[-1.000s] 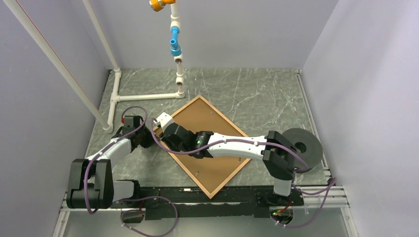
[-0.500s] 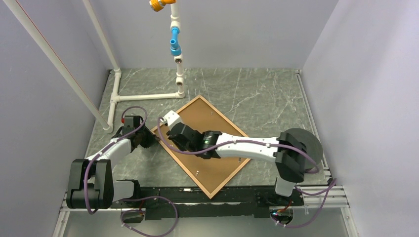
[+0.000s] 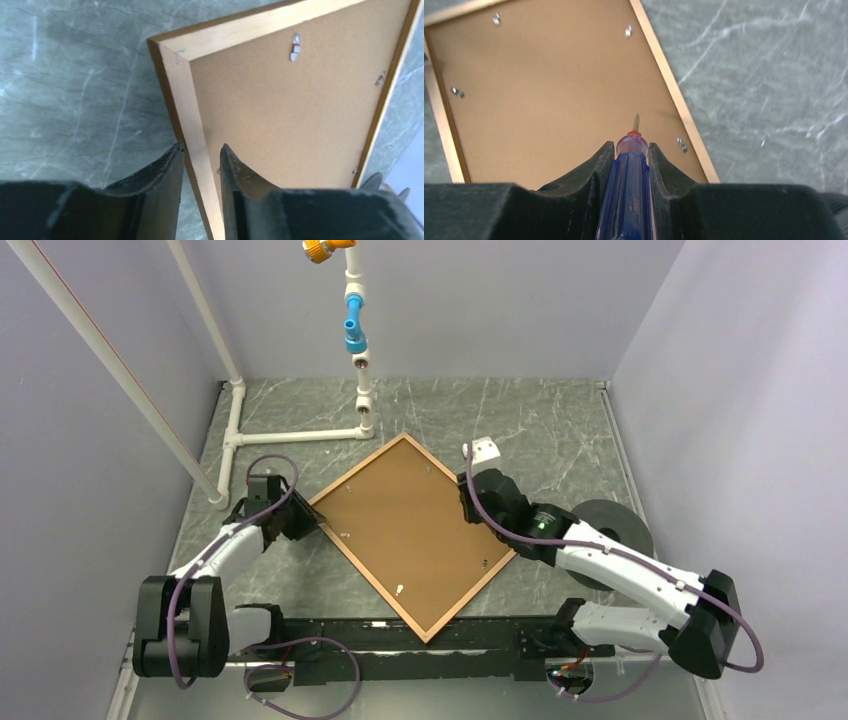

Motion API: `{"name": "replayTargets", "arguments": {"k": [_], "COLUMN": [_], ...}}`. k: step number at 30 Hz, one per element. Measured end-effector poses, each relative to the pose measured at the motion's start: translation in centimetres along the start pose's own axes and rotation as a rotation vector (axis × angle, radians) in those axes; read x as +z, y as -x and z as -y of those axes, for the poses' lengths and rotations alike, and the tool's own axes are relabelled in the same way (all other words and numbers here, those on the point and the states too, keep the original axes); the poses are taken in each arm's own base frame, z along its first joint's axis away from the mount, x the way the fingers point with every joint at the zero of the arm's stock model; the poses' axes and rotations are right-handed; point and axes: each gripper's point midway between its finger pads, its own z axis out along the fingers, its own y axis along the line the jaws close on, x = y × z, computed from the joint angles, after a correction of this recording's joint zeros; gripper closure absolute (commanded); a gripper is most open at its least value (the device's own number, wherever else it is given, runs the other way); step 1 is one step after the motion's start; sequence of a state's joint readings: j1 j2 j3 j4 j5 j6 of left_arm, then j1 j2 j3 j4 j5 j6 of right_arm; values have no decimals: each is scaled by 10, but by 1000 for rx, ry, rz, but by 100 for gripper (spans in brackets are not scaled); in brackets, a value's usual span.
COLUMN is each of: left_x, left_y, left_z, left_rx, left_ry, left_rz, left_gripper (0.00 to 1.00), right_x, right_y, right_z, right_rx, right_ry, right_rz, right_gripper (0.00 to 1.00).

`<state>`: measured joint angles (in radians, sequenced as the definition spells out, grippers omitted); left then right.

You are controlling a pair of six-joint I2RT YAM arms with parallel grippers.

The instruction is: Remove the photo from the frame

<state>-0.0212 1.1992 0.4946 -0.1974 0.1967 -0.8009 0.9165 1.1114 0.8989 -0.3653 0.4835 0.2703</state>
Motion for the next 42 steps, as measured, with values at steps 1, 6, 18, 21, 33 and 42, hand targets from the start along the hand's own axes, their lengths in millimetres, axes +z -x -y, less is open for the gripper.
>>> {"name": "replayTargets", "arguments": {"k": [1,6,18,21,33,42], "left_x": [-2,-17,-73,-88,-107,-103], "left_y": [-1,-2,-27,-26,-39,-43], "left_z": [3,19,70,79,92,91], "left_rx": [5,59,325,400,533,543], "left_ry": [-13,-94,-412,-463,-602,-613], "left_rz": [-6,-10,-125,-105,-119,-152], "left_gripper": [56,45,34,31,31,31], "right_x": [-1,-8,-6,1,13,2], "right_y": [-11,-54,-29,-23,-1,6], "right_z": [5,25,48,56,135,140], "right_rx": [13,88,284,349,708,641], "right_ry": [-1,1,-16,-17,-43,-54], "right_rz": [-18,-112,-82,-81,-38,-230], "right_gripper": [100,100,100,100,100,100]}}
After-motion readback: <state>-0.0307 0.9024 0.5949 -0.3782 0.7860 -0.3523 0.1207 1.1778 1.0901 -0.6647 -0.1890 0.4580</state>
